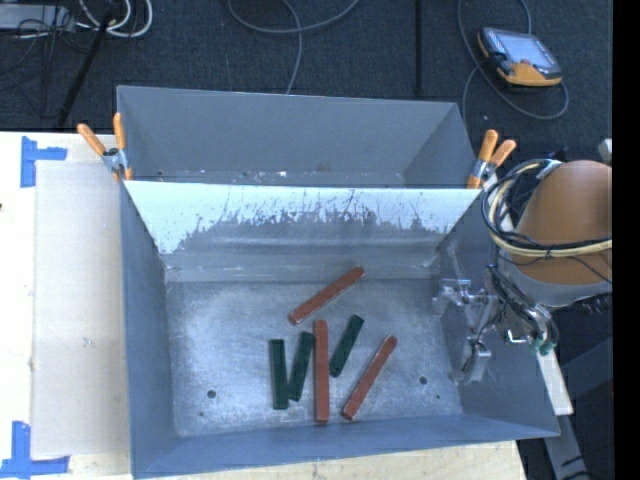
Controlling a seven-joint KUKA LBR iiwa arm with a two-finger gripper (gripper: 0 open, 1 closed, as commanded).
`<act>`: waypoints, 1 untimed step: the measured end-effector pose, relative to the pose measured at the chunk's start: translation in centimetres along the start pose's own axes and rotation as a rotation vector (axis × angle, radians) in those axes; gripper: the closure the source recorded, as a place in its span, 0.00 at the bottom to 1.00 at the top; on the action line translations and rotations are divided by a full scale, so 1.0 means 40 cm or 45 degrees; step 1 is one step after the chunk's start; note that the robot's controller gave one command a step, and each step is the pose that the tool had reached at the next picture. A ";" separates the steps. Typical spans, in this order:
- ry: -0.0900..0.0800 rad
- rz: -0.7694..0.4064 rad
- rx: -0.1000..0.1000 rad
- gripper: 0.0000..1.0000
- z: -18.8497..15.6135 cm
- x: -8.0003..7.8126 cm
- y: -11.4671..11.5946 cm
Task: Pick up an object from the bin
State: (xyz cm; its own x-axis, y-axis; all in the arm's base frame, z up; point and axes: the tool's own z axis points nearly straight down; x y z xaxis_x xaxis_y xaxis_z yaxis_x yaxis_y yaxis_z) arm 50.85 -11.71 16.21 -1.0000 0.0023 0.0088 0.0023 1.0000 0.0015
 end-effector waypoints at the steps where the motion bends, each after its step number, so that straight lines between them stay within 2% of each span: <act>1: -0.012 -0.655 0.001 0.00 0.233 -0.039 0.215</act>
Offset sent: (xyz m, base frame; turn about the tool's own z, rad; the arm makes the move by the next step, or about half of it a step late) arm 0.0145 0.0835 -0.0921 -0.5143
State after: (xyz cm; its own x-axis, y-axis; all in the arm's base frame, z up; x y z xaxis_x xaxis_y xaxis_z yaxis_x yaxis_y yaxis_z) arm 52.33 -3.10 6.90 -0.8715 -0.4904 -0.0017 -0.4904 0.8715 0.0023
